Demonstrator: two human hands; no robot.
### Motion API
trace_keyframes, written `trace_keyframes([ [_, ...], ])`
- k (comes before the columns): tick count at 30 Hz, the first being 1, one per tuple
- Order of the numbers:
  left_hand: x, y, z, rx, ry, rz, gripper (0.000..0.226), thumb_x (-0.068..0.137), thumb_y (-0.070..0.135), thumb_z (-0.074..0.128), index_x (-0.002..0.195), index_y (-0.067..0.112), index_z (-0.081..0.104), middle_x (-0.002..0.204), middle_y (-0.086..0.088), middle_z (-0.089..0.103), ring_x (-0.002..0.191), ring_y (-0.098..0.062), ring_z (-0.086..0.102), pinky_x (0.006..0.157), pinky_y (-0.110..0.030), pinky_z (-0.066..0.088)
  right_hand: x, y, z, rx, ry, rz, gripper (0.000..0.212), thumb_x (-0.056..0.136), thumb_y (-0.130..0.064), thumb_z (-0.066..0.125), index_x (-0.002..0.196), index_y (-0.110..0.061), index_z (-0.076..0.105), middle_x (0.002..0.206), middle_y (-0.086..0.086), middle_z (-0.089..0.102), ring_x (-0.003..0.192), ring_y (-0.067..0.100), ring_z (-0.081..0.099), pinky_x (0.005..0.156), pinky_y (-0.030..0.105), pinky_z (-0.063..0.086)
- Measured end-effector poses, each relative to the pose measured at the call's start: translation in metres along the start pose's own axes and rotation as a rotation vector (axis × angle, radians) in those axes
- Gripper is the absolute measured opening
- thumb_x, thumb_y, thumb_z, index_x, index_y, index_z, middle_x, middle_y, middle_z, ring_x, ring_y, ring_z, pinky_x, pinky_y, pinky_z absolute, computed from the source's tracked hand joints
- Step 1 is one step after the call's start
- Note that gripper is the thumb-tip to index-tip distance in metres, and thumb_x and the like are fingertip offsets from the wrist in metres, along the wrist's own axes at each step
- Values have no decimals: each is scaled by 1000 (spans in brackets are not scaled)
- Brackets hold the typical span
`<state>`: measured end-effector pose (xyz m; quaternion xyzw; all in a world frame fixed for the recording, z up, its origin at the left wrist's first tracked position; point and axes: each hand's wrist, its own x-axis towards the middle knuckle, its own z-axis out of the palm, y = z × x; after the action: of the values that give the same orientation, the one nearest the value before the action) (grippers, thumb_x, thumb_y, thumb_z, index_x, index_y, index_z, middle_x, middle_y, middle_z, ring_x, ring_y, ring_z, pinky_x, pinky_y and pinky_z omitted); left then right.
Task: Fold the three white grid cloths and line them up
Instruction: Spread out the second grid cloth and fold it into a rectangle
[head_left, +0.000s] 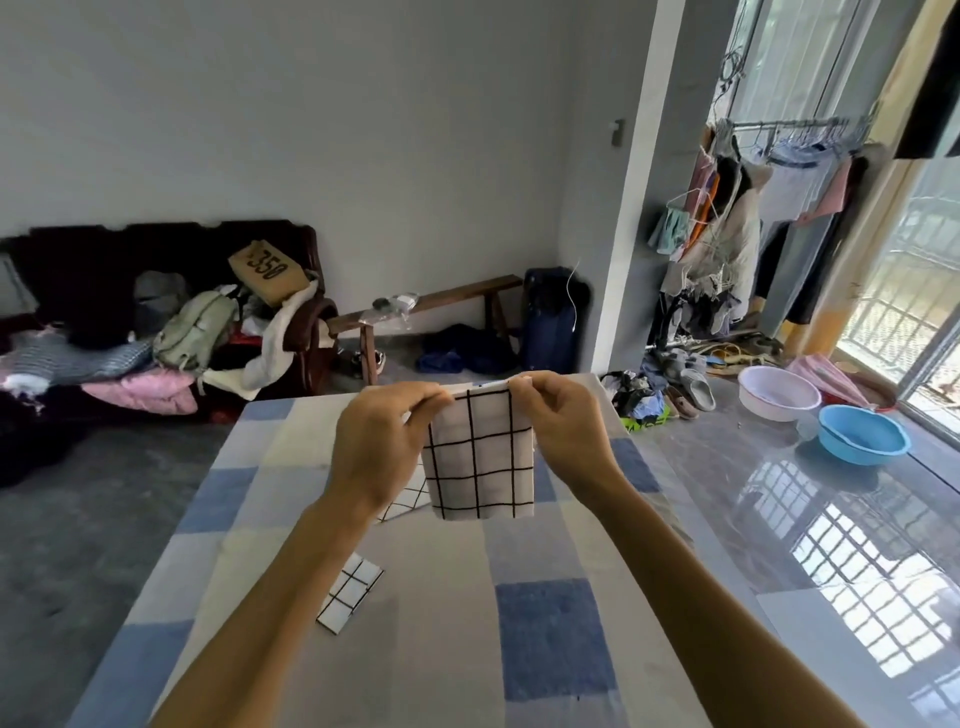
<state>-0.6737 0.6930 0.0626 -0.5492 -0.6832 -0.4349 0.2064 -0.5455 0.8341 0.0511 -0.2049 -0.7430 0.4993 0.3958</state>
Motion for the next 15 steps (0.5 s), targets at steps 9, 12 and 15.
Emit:
trace_keyframes([
  [9,35,13,-12,118,-60,148,16,88,25,65,95,12,73,80,1,72,65,-9,60,67,-26,50,20,-40,-1,-715,-93,-564,18,90,-34,61,104,-26,69,117,-7,64,129,18,42,110,40,20],
  [12,31,19,-15,56,3,110,26,89,33,61,96,10,72,83,0,72,68,-8,62,67,-24,50,26,-54,-4,-697,-111,-582,10,90,-30,63,94,-25,71,106,-11,69,122,13,48,107,32,17],
  [15,19,21,-16,-26,62,26,31,90,35,59,99,8,69,88,-2,72,75,-10,65,67,-21,52,26,-56,-4,-627,-110,-565,10,88,-29,65,93,-24,72,101,-11,70,114,11,53,103,29,22],
])
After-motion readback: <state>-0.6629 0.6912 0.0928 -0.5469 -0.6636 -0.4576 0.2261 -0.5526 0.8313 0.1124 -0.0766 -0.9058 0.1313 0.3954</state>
